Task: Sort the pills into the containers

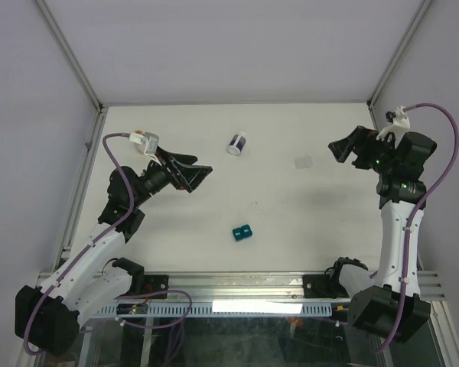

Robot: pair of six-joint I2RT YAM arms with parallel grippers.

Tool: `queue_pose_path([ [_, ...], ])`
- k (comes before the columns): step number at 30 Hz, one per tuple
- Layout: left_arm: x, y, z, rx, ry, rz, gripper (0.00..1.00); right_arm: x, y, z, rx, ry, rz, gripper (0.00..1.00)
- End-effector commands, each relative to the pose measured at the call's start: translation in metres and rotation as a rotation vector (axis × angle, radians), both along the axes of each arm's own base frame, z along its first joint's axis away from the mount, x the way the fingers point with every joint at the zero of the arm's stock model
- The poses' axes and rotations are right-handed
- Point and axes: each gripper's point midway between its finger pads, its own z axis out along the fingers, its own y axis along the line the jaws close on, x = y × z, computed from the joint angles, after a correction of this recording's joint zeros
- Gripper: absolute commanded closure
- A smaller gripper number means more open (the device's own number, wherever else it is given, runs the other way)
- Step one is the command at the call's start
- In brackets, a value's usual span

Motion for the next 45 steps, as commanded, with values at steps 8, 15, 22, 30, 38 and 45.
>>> queue_pose_path([
  [8, -0.022, 0.002, 0.020, -0.024, -0.080, -0.039, 0.01, -0.003, 0.013, 0.032, -0.047, -0.138, 0.117, 0.00],
  [15, -0.032, -0.002, 0.012, -0.065, -0.071, -0.090, 0.01, -0.020, 0.047, 0.018, -0.213, -0.295, 0.478, 0.00],
  [22, -0.033, -0.008, -0.001, -0.081, -0.040, -0.129, 0.01, -0.018, 0.053, -0.001, -0.217, -0.291, 0.574, 0.00],
  [30, -0.026, -0.007, -0.007, -0.055, -0.032, -0.099, 0.01, -0.013, 0.049, -0.003, -0.183, -0.240, 0.531, 0.00],
  [38, -0.018, -0.004, -0.010, -0.062, -0.027, -0.058, 0.01, -0.016, 0.049, -0.019, -0.338, -0.336, 0.616, 0.01],
  [45, -0.022, -0.016, -0.032, -0.054, 0.023, -0.139, 0.01, -0.019, 0.063, -0.087, -0.714, -0.506, 1.037, 0.02],
])
